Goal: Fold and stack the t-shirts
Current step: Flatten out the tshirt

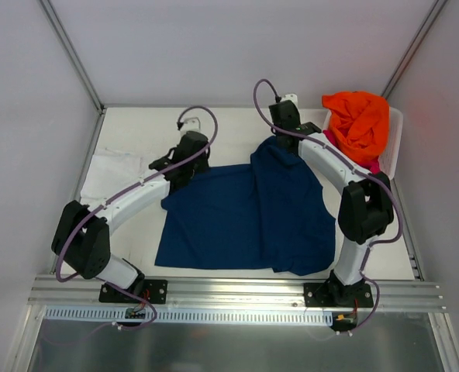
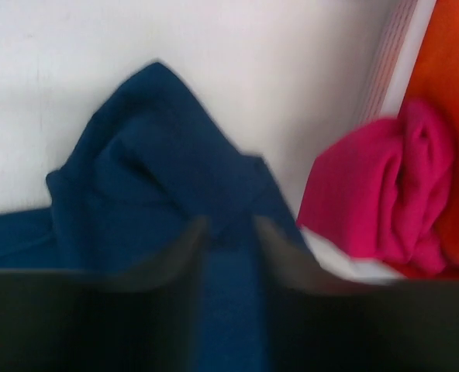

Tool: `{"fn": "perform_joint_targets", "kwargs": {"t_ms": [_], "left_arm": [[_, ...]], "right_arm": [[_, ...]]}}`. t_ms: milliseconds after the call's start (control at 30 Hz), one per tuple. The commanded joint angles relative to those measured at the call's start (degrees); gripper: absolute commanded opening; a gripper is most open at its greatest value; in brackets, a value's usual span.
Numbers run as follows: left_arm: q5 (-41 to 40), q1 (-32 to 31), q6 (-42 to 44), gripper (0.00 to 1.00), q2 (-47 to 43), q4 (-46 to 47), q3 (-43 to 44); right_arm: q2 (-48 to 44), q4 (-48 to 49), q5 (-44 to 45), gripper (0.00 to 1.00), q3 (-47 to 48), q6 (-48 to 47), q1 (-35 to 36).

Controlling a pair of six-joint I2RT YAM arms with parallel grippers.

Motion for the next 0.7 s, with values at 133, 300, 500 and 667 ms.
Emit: {"fn": "perform_joint_targets", "kwargs": {"t_ms": [133, 300, 500, 667], "left_arm": [[9.4, -6.0, -8.0, 0.00, -1.3, -8.2, -9.4], [10.0, -6.0, -10.0, 0.00, 1.8, -9.1, -13.3], [10.7, -6.0, -10.6, 0.00, 10.6, -9.3, -11.6], [10.0, -6.0, -10.8, 0.00, 14.4, -9.3, -9.8]], "right_arm": [[-12.7, -7.3, -3.1, 0.01, -12.8, 10.5, 2.6], [-15.0, -9.8, -4.6, 0.01, -19.3, 13.8, 3.3], [-7.2, -11.6, -4.4, 0.00, -17.1, 13.8, 3.2], [1.1, -15.7, -4.2, 0.00, -10.2, 13.7, 2.8]]}}
